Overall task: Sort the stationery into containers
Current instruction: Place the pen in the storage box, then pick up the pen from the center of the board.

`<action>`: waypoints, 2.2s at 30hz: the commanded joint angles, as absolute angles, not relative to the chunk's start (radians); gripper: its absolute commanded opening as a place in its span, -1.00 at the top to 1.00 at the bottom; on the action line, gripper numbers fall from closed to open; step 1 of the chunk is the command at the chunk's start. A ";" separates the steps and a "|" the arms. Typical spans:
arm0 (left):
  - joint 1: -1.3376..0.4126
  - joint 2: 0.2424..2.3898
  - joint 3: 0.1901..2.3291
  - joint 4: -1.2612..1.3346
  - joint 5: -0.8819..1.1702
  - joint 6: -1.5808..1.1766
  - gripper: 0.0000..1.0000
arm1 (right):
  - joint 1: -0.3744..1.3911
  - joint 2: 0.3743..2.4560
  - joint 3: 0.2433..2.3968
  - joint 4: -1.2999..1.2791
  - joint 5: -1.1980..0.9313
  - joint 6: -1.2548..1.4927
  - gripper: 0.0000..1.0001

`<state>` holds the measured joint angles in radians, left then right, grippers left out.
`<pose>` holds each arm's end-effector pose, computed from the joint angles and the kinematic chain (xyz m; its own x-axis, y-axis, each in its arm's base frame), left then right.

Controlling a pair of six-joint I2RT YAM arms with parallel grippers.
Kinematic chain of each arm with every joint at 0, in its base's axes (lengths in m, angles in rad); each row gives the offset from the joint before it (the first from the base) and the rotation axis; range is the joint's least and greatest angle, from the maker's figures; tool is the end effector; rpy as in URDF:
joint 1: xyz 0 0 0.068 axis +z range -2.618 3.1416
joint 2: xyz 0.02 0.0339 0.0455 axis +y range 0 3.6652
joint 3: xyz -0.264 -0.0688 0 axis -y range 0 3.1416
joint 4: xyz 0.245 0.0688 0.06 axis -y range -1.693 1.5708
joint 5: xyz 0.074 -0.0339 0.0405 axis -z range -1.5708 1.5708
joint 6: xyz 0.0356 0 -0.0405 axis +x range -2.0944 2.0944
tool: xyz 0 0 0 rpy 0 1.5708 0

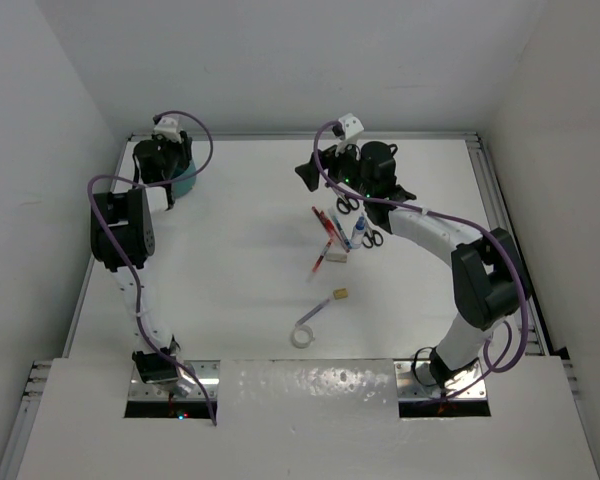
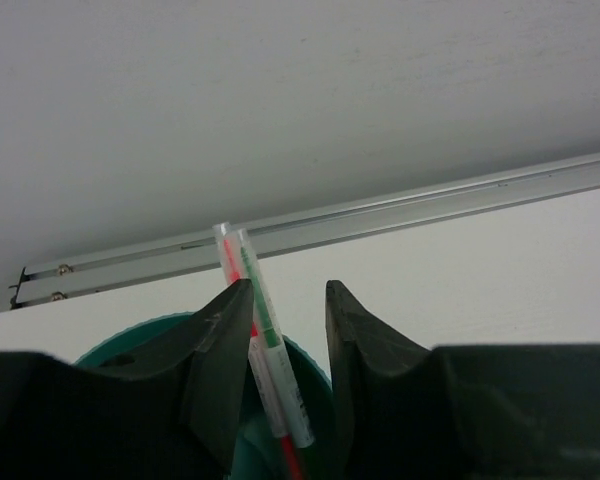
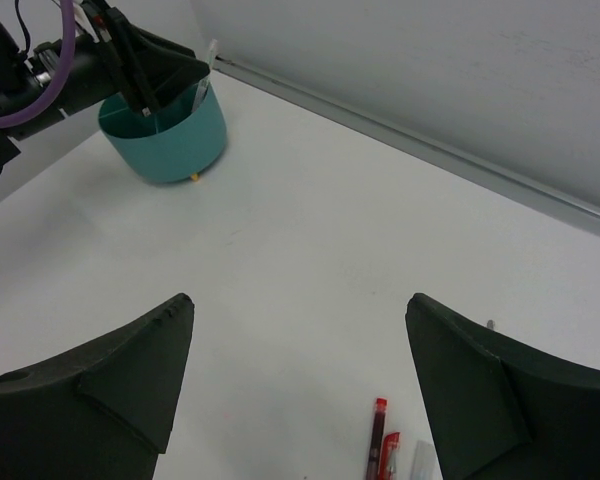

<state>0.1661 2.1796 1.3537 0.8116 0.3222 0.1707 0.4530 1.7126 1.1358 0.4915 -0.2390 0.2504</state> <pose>0.4841 0.0697 0.1891 0.0125 0.1655 -0.9861 0.1556 0.9739 0.1654 0.3592 0.1842 0.2823 -0.2321 0.1548 -0.9603 -0.5984 0.7556 0.2664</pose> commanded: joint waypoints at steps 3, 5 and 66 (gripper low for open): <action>0.180 2.165 1.376 0.844 0.310 0.184 0.27 | 0.449 1.695 1.167 0.509 -0.241 0.236 -0.70; 0.181 2.157 1.390 0.841 0.316 0.176 0.26 | 0.449 1.686 1.161 0.509 -0.241 0.233 -0.70; -1.051 1.729 0.934 -0.135 0.005 0.081 0.01 | 0.442 0.597 0.532 -0.407 0.425 0.485 -0.47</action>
<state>-1.0229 1.7153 0.8806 -0.1257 0.0441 0.0650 0.4355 0.6071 0.5327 -0.4068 0.3908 0.4904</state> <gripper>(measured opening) 0.499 0.740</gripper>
